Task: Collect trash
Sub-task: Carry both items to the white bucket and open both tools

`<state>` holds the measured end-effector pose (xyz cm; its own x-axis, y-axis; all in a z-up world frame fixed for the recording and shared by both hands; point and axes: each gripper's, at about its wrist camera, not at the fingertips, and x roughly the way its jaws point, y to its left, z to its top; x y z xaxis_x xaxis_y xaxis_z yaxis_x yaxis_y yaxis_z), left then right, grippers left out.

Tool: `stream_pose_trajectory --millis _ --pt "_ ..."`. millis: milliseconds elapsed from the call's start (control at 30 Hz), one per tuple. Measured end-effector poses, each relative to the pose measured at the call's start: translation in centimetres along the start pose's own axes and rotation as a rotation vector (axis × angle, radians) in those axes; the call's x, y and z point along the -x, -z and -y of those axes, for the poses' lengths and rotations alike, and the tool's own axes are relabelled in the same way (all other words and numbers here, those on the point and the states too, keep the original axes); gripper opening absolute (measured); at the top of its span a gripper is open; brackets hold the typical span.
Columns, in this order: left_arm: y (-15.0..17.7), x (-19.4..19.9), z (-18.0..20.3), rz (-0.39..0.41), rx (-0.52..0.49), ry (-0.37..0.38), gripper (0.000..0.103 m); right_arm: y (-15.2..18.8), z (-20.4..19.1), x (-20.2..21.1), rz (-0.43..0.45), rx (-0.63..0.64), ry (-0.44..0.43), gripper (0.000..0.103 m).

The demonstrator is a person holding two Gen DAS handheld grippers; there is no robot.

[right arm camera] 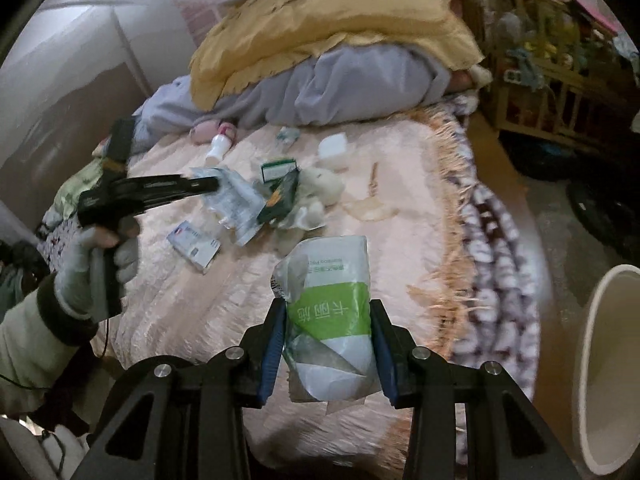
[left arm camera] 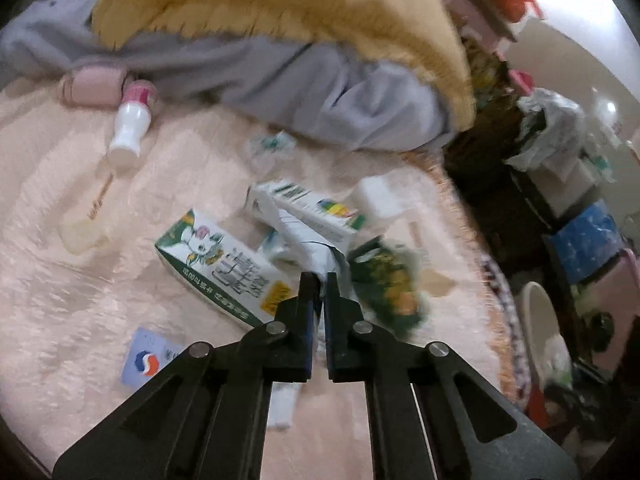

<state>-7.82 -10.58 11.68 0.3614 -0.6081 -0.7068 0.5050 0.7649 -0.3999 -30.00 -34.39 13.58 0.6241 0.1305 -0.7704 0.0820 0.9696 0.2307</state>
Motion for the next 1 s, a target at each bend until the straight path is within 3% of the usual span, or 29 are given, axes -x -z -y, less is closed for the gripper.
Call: stream_pose_trajectory --millis 167,333,667,1000 --pt "-0.5 4.4 3.8 0.046 -0.071 0.066 0.002 0.3 2.4 1.7 0.043 -0.027 0.012 0.039" --pt "-0.3 4.7 9.6 0.037 -0.153 0.136 0.002 0.9 5.4 3.9 0.087 -0.062 0.065 0.039" --pt "1.7 -0.5 23.3 -0.061 -0.316 0.29 0.002 3.9 13.4 8.6 0.105 -0.174 0.24 0.039" --pt "3.5 -6.7 34.2 -0.166 -0.373 0.403 0.002 7.4 21.9 10.4 0.075 -0.346 0.405 0.039"
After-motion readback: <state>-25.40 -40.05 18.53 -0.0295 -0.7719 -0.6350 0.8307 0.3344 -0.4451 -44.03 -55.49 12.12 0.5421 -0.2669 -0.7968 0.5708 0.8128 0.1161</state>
